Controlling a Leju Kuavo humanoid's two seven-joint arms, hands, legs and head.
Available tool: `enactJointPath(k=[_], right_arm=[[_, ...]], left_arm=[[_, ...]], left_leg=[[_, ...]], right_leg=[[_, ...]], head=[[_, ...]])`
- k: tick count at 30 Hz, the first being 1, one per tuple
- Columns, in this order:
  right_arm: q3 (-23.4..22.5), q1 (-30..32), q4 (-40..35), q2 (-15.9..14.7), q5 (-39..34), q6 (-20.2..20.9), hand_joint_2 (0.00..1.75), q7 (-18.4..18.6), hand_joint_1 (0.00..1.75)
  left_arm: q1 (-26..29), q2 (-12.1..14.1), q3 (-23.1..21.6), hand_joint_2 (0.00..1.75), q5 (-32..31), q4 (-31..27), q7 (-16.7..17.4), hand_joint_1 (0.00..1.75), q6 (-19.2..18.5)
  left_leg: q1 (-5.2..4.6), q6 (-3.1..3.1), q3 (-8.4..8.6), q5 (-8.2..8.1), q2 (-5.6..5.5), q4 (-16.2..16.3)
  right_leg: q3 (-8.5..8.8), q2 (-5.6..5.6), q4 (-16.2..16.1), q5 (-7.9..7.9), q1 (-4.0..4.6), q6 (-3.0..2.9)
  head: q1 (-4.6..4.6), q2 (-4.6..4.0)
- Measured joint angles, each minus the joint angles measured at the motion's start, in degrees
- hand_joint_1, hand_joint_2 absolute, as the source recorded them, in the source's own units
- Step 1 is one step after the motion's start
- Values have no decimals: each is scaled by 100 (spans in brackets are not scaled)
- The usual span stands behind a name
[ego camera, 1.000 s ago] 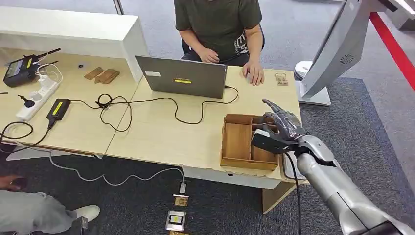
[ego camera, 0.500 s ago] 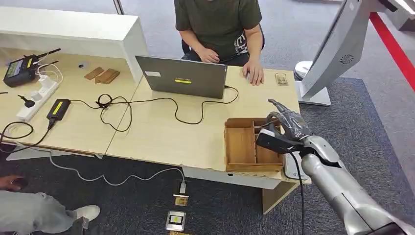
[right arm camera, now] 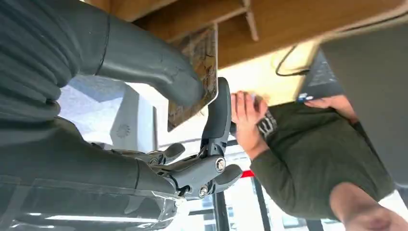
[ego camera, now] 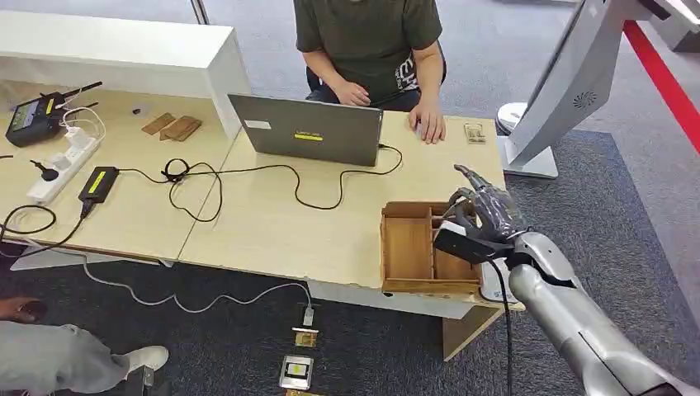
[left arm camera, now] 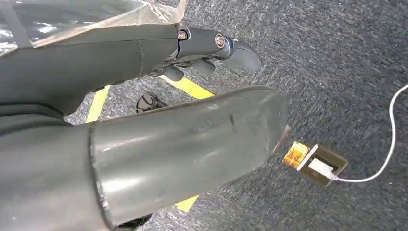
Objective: Pass the card to the sensor for recognition and then transmit it.
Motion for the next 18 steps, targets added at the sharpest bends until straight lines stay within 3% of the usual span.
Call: enactJointPath(k=[18], right_arm=[[-20, 1, -1227, -236, -9, -61, 175, 194, 175]], left_arm=[[3, -52, -83, 0, -57, 0, -72, 0, -120]], left_leg=[[0, 0, 1, 0, 1, 0]], right_leg=[[0, 0, -1, 0, 0, 0]], head=[[0, 0]])
